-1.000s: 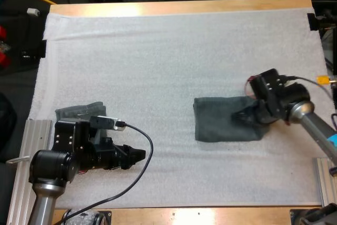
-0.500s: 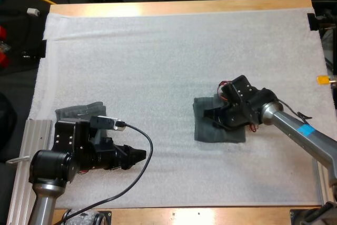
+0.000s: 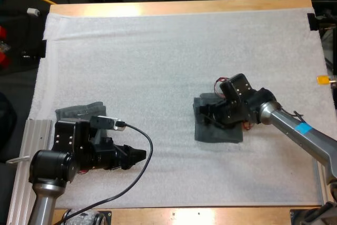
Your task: Pick towel from pile, fold and stack
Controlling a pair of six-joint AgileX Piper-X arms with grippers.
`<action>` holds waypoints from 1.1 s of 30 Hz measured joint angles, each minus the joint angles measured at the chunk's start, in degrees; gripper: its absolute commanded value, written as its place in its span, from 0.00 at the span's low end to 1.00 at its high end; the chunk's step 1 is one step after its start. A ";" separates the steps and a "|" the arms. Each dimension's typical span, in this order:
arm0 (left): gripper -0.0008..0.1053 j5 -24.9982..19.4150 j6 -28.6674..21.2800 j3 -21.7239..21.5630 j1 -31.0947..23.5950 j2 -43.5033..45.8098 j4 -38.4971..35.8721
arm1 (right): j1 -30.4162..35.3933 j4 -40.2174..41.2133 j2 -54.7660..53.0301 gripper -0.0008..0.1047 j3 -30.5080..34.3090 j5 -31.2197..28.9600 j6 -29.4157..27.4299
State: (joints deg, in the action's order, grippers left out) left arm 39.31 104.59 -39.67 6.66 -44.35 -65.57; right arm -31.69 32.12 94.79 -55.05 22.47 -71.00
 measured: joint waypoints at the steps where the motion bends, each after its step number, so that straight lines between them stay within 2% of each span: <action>1: 0.58 0.00 0.00 0.00 0.00 0.00 0.00 | 0.00 0.02 0.00 0.62 0.00 1.17 -0.18; 8: 0.58 0.00 0.00 0.00 0.00 0.00 0.00 | 0.00 0.17 0.00 0.62 0.00 6.38 0.34; 12: 0.58 0.00 0.00 0.00 0.00 0.00 0.00 | -0.99 0.13 0.00 0.62 0.00 7.24 0.33; 17: 0.58 0.00 0.00 0.00 0.00 0.00 0.00 | -4.47 -2.23 0.09 0.62 0.00 7.23 0.38; 23: 0.58 0.00 0.00 0.00 0.00 0.00 0.00 | -6.71 -5.78 2.13 0.62 0.00 7.13 3.21; 30: 0.58 0.00 0.00 0.00 0.00 0.00 0.06 | -6.70 -5.12 0.49 0.56 0.00 6.24 3.64; 33: 0.58 0.00 0.00 0.00 0.00 0.00 0.84 | -6.70 -2.03 -2.78 0.55 0.00 3.19 2.45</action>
State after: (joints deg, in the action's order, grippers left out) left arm 39.31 104.59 -39.67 6.66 -44.35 -64.74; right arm -38.40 30.10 92.01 -55.05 25.66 -68.55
